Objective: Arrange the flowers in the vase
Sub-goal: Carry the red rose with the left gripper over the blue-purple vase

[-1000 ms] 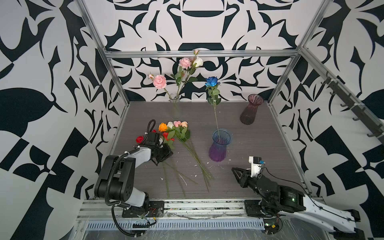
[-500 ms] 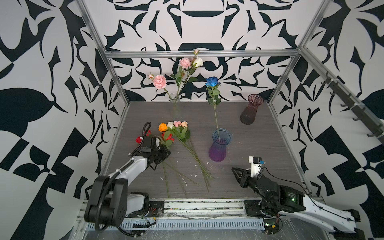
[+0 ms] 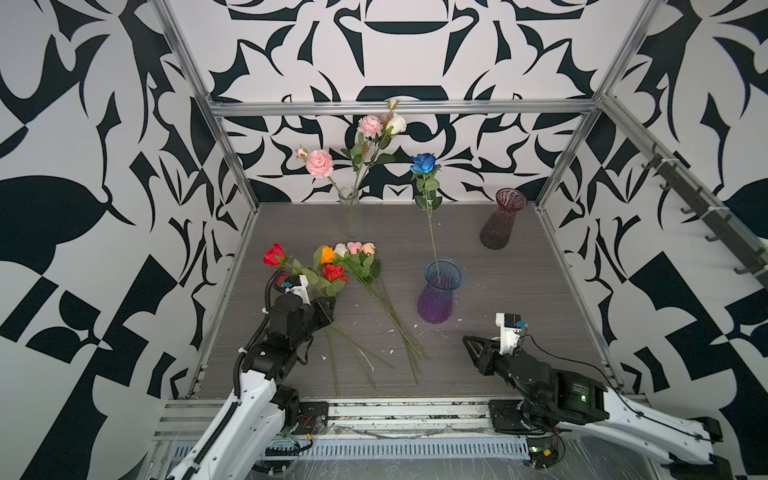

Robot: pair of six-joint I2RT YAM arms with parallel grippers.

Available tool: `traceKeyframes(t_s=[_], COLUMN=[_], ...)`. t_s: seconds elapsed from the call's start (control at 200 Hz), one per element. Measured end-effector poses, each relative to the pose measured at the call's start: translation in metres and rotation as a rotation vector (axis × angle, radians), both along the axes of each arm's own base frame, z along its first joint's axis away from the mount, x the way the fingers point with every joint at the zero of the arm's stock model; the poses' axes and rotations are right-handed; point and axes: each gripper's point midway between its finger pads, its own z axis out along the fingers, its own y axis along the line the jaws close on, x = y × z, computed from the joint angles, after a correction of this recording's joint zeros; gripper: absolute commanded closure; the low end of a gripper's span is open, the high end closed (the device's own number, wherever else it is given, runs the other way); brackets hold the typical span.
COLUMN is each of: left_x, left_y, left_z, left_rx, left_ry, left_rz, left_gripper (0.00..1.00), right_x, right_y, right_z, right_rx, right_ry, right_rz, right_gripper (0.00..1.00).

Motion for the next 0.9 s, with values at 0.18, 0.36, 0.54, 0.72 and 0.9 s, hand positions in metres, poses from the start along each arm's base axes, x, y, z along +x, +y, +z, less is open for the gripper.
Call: traceKeyframes(t_s=[0.18, 0.36, 0.54, 0.72, 0.9], left_x=[-0.002, 0.0, -0.008, -0.015, -0.023], left_y=[-0.007, -0.018, -0.053, -0.097, -0.148], left_z=[0.072, 0.158, 0.19, 0.211, 0.243], left_rx=[-0.011, -0.064, -0.085, -0.072, -0.021], left_ry=[-0.168, -0.319, -0.37, -0.45, -0.624], left_rz=[-0.015, -0.051, -0.165, -0.309, -0.456], left_gripper=[1.0, 1.0, 1.0, 1.0, 1.0], right_x=[0.0, 0.001, 0.001, 0.001, 0.001], right_y=[0.001, 0.002, 0.002, 0.002, 0.002], right_z=[-0.002, -0.006, -0.006, -0.006, -0.006], right_rx=[-0.011, -0.031, -0.034, -0.034, -0.034], right_ry=[0.004, 0.013, 0.014, 0.014, 0.014], right_rz=[0.0, 0.0, 0.001, 0.001, 0.001], right_gripper=[0.68, 0.68, 0.68, 0.68, 0.68])
